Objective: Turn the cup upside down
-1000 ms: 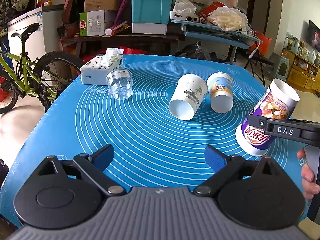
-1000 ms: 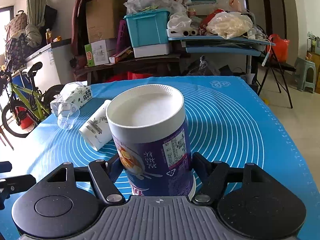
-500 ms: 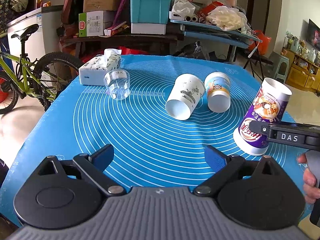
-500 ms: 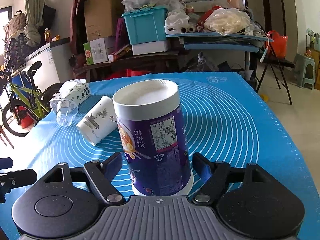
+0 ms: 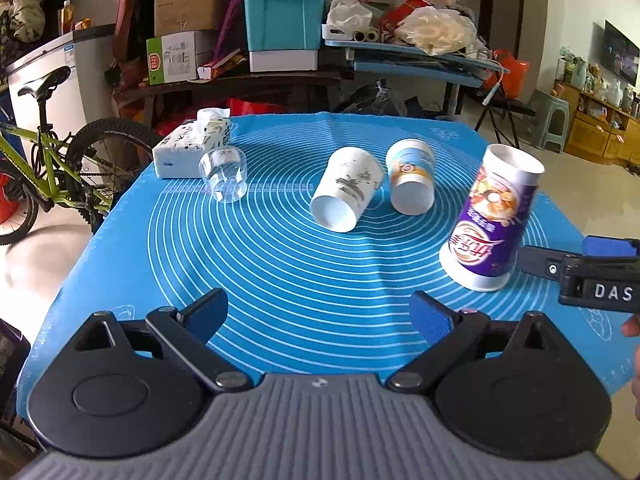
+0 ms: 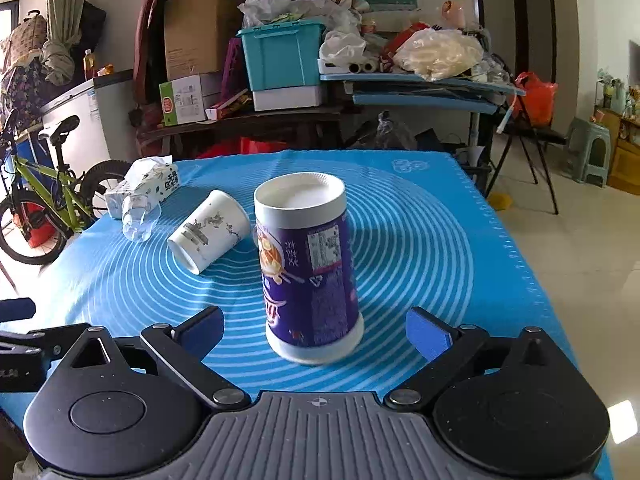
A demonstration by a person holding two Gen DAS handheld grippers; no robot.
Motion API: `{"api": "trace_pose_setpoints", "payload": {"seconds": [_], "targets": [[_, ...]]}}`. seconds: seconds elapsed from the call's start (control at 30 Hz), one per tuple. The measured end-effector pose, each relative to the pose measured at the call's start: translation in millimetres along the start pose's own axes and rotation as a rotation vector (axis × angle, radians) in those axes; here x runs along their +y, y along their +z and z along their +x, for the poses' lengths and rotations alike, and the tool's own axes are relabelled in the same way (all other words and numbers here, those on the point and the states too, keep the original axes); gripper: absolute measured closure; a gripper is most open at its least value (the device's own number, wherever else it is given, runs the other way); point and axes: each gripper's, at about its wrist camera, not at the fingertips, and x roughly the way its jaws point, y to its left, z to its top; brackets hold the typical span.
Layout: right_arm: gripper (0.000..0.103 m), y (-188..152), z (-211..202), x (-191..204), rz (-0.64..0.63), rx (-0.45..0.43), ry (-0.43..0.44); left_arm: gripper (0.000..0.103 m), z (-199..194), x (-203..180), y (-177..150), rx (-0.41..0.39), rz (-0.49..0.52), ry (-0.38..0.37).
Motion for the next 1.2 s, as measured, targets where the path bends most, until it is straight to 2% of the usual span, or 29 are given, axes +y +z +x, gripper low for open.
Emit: {"api": "trace_pose_setpoints", "payload": {"seconds": [0.5, 1.2], "targets": [[0.003, -23, -53, -6, -0.01, 0.03, -0.032, 0.007, -24, -17, -13, 0.004, 0.023, -0.012], [0.003, -37, -68, -5, -0.022, 0.058, -0.019, 0.007, -28, -21, -26, 0.017, 0.04, -0.021]]}}
